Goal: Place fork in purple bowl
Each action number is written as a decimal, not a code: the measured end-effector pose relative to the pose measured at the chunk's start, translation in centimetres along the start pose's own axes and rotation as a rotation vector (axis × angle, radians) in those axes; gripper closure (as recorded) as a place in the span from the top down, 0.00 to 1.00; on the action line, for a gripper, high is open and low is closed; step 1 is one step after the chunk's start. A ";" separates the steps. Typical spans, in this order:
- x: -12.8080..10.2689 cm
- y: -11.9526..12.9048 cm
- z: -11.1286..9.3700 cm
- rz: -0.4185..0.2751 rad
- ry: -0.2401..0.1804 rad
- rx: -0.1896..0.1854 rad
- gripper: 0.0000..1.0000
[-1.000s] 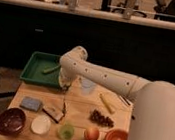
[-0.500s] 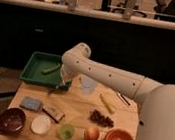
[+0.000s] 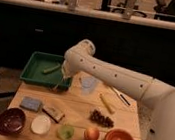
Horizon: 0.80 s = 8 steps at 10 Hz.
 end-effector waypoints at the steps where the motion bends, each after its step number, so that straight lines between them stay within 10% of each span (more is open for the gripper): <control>1: -0.2 0.3 -1.0 -0.016 -0.020 -0.008 0.00; 8: 2.3 7.6 -4.7 -0.271 -0.002 -0.141 0.00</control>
